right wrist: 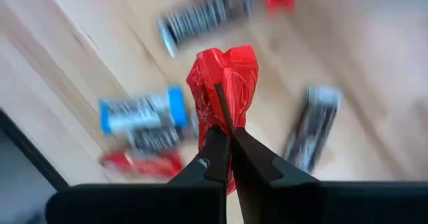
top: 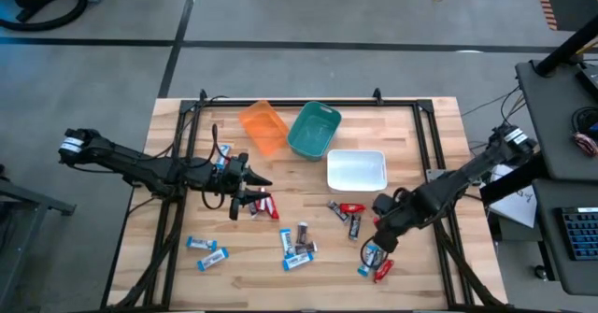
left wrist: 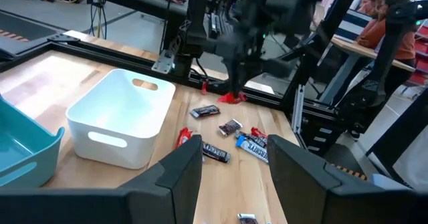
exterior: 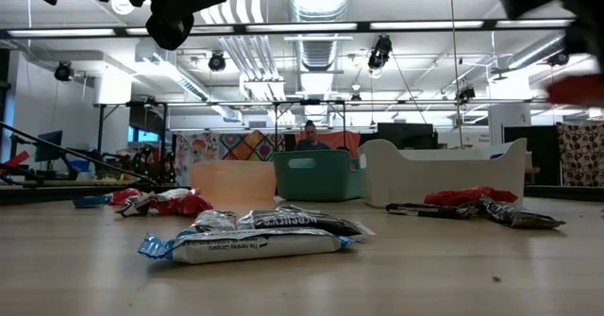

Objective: Sort candy
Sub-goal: Put the red chocolate bar into the white bin

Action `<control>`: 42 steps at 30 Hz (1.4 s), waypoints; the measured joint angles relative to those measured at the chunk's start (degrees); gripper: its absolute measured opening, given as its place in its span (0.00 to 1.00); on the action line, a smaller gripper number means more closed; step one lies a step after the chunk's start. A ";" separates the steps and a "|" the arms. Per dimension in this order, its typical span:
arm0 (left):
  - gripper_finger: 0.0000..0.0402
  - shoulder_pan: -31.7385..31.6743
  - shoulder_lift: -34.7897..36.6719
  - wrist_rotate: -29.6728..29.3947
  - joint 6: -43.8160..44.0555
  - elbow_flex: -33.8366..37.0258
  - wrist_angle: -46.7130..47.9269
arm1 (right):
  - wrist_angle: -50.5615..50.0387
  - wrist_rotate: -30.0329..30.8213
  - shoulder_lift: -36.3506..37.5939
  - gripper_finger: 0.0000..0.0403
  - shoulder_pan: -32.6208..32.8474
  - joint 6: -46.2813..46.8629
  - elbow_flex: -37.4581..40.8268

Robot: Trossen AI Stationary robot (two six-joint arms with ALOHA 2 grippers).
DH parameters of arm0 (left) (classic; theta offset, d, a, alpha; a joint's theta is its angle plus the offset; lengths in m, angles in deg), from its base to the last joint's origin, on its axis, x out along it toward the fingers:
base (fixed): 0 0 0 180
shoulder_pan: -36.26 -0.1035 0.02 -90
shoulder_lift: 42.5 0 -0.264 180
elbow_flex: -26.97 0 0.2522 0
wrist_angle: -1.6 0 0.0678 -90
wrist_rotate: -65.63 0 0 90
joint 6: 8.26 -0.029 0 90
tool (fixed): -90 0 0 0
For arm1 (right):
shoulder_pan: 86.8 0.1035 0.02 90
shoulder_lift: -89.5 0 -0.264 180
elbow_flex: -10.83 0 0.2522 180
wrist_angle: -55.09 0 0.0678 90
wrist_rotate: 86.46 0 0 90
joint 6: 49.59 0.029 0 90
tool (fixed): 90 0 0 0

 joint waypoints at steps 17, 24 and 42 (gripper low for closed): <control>0.38 0.00 0.00 0.00 0.04 0.00 0.00 | 0.18 22.82 -5.53 0.02 -16.25 -38.56 -9.02; 0.38 0.00 0.00 0.00 0.04 0.00 0.07 | 0.17 23.51 -8.54 0.02 -22.02 -57.88 -7.11; 0.38 -0.11 0.00 0.00 -1.44 0.02 0.21 | 0.37 14.71 -18.55 0.02 -30.28 -70.98 -6.95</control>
